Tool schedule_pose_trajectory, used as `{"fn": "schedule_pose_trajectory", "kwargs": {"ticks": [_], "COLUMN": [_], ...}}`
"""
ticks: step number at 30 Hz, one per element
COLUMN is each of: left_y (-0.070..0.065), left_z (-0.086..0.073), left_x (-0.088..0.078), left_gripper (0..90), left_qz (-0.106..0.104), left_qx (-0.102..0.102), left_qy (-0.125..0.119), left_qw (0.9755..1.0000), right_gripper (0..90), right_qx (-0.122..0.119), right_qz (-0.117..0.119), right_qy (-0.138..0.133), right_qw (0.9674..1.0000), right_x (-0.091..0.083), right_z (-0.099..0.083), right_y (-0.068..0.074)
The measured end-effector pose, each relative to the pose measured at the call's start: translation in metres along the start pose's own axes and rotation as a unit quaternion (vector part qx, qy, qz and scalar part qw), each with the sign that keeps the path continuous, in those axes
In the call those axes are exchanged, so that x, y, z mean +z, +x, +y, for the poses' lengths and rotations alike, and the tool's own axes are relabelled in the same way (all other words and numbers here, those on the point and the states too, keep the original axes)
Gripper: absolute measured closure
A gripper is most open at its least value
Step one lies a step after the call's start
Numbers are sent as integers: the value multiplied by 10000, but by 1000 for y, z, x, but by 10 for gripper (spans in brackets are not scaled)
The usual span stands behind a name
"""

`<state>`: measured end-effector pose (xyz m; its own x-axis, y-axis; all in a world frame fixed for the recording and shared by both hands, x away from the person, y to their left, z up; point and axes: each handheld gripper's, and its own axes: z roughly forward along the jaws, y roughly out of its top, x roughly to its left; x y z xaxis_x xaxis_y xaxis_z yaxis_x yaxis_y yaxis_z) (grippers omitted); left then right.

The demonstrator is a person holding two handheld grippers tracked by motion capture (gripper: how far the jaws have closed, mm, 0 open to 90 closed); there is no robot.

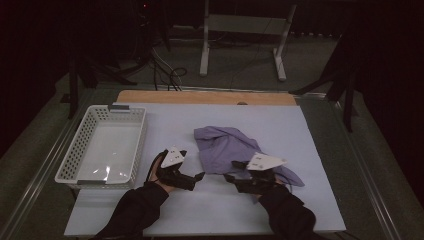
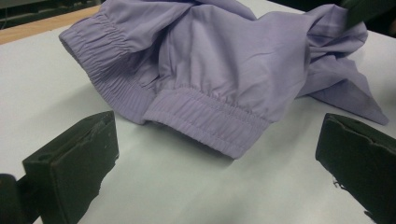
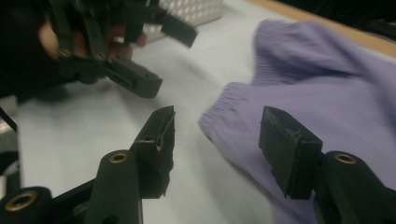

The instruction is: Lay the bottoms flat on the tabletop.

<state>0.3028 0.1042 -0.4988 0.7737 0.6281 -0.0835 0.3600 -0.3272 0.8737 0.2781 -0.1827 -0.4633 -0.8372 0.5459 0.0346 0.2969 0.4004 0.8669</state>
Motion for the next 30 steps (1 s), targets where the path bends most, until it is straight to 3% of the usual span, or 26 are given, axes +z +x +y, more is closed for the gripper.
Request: {"fn": "schedule_pose_trajectory", "kwargs": {"ticks": [1,6,7,11,13,14,16,18,19,21,23,27,30], "left_y": [0,1,1,3,4,4,4,4,5,5,5,6,6], "left_z": [0,-1,-1,-2,-3,-3,-3,-3,-3,-3,-3,-2,0], "left_x": [0,-3,-3,-3,-3,-3,-3,-4,-4,-4,-5,-6,-9], "left_gripper": [2,2,2,2,2,2,2,2,2,2,2,3,5], "left_qz": [4,42,42,58,51,57,63,72,76,89,102,140,200], "left_qx": [4,-4,-4,-23,-59,-56,-52,-53,-60,-63,-65,-70,0], "left_qy": [-15,-60,-60,-40,-25,-21,-22,-40,-45,-44,-47,-85,-128], "left_qw": [10000,10000,10000,10000,10000,10000,10000,10000,9999,9999,9999,9998,9997], "right_gripper": [460,443,443,370,366,388,426,544,583,784,857,868,869], "right_qx": [-45,-266,-266,-285,-416,-361,-570,-760,-742,-769,-772,-784,-731], "right_qz": [81,39,39,-137,-214,-282,-316,-396,-379,-371,-362,-154,132], "right_qy": [67,473,473,943,1117,1253,1384,1601,1624,1658,1570,1437,1325], "right_qw": [9999,9985,9985,9950,9926,9911,9882,9834,9832,9825,9839,9864,9884], "right_x": [13,58,58,86,92,94,97,97,96,95,92,80,65], "right_z": [0,-1,-1,-5,-8,-8,-9,-9,-9,-8,-7,-3,-1], "right_y": [3,4,4,0,-1,-1,-1,-1,-2,-1,1,6,14]}}
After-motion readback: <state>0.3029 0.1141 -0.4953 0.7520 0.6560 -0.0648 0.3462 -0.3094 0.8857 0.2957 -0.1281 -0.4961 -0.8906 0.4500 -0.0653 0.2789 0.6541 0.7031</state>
